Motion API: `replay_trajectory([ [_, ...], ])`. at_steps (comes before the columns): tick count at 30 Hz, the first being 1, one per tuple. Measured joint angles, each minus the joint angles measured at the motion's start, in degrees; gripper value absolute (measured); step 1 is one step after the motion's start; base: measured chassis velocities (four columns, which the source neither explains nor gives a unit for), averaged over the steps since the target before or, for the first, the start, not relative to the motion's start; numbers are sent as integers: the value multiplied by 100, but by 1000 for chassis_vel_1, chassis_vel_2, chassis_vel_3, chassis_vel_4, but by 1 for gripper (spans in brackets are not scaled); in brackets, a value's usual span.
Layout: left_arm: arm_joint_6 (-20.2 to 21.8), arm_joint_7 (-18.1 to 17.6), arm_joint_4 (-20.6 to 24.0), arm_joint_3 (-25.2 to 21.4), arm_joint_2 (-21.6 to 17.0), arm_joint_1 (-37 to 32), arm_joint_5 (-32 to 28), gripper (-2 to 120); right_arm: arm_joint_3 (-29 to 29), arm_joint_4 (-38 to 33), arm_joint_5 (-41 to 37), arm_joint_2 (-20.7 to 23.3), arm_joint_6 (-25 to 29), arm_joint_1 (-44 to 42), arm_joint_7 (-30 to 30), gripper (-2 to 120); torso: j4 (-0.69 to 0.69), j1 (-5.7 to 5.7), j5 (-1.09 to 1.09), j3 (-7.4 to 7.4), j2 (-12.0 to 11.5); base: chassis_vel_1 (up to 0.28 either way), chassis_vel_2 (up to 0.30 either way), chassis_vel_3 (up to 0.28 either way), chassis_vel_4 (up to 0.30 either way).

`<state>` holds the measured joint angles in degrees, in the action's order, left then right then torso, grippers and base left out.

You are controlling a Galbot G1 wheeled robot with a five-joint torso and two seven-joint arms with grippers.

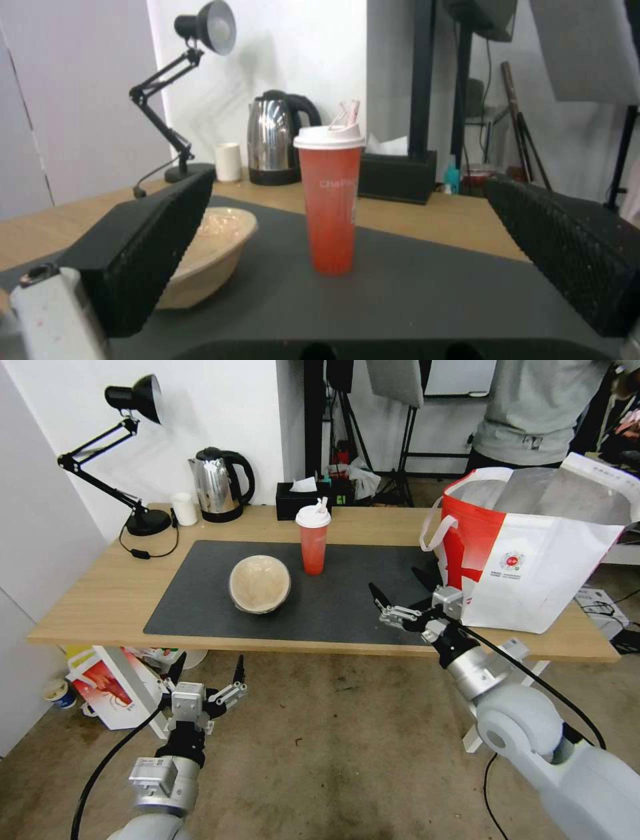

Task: Pick up the trash from the table and place it into the takeout bag.

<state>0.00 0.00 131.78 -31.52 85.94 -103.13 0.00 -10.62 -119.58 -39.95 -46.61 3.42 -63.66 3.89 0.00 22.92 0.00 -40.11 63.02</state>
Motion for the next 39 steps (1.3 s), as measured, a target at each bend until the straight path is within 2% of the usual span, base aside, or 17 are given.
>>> replay_trajectory([
  [9,0,0,0,0,0,0,0,100,464,382,-128,-7,-62,670,12,100,0,0,0,0,0,0,0,0,0],
  [39,0,0,0,0,0,0,0,100,1576,1371,-452,-314,-346,1904,134,100,0,0,-1,0,0,0,0,0,0],
])
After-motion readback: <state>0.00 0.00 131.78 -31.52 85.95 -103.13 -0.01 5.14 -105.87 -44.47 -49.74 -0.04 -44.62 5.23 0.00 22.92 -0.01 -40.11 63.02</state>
